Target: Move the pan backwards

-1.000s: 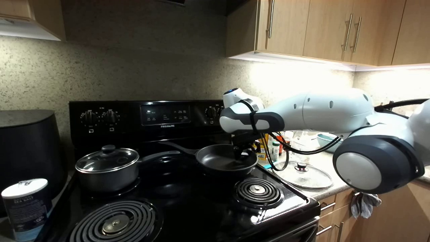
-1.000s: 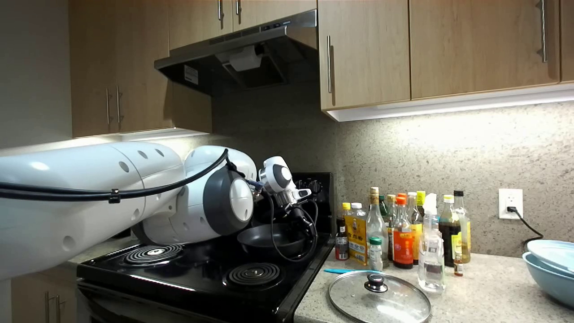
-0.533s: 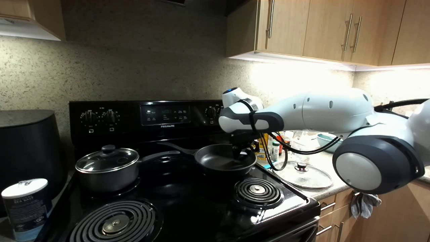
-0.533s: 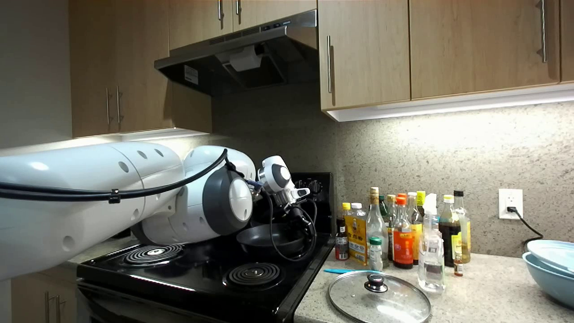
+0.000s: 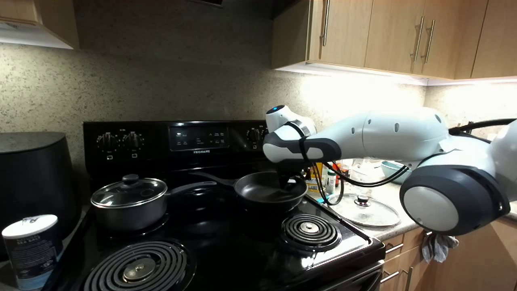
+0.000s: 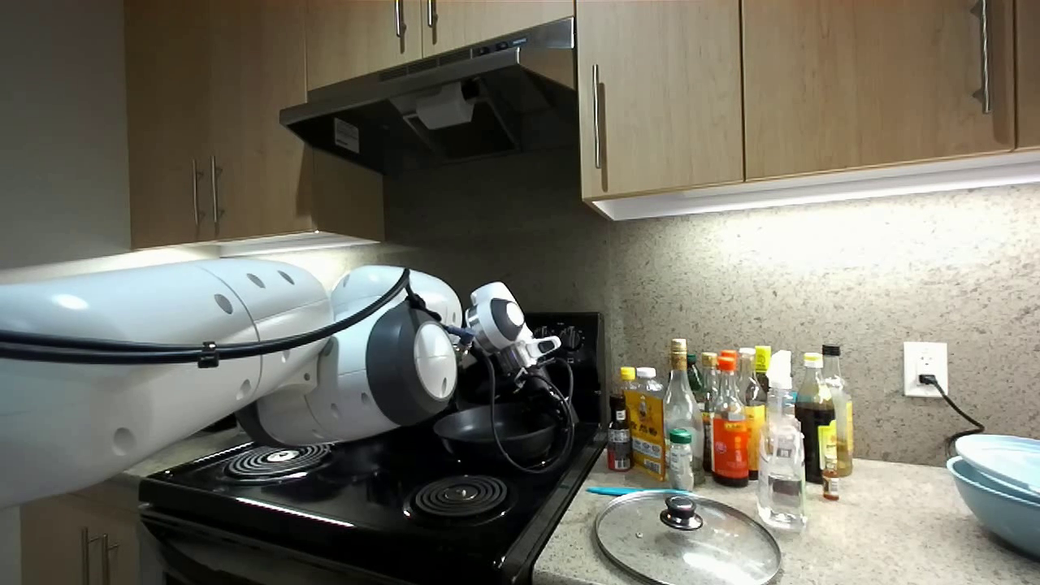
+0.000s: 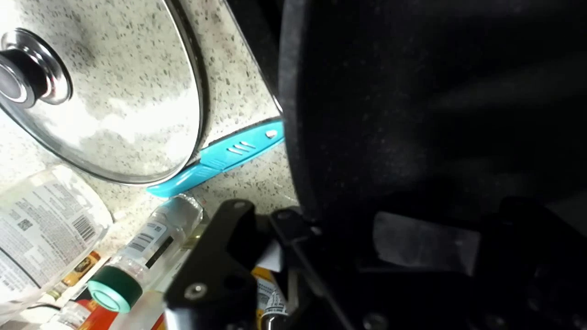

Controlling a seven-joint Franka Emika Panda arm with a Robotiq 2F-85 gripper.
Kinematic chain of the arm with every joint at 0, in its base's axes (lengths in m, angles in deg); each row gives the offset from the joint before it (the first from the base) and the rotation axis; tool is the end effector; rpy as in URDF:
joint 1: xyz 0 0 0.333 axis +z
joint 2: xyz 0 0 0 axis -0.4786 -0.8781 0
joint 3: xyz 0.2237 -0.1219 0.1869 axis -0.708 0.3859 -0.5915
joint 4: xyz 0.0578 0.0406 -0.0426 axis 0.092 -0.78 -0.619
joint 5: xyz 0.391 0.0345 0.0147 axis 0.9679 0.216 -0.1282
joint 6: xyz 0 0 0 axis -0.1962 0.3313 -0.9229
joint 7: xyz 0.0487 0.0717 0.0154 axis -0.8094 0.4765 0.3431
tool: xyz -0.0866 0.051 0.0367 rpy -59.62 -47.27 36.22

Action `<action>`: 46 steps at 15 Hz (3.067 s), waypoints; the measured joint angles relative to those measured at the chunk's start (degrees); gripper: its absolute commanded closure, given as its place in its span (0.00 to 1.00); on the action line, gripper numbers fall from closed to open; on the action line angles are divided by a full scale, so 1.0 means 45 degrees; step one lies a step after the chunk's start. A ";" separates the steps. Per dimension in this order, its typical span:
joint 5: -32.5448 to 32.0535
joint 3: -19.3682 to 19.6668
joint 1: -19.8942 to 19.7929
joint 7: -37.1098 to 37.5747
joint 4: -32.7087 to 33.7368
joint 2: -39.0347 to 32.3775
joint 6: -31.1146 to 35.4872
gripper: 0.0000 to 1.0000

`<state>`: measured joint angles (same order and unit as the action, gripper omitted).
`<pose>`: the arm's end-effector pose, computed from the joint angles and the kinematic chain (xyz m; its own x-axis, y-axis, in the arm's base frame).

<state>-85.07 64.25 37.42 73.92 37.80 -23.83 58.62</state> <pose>0.8140 0.0454 0.2620 0.8890 -0.3542 0.2904 -0.4406 -0.8343 0.3313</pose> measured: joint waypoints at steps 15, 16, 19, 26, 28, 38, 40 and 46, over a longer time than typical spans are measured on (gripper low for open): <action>-0.0188 0.0176 0.0025 0.0473 -0.0004 -0.0222 0.0435 1.00; -0.0188 0.0176 0.0035 0.0472 -0.0003 -0.0241 0.0449 1.00; -0.0189 0.0177 0.0042 0.0470 -0.0001 -0.0260 0.0477 0.75; -0.0643 0.0305 0.0158 0.0470 0.0122 -0.0196 0.0495 0.36; -0.0802 0.0466 0.0270 0.0488 0.0156 -0.0056 0.0495 0.23; -0.1437 0.1166 0.0840 0.0977 0.0195 0.0882 0.0495 0.00; -0.1437 0.1167 0.0912 0.0980 0.0196 0.1023 0.0495 0.00; -0.1437 0.1133 0.0912 0.0980 0.0145 0.1018 0.0492 0.00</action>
<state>-91.53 69.35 41.53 78.33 38.46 -19.24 60.84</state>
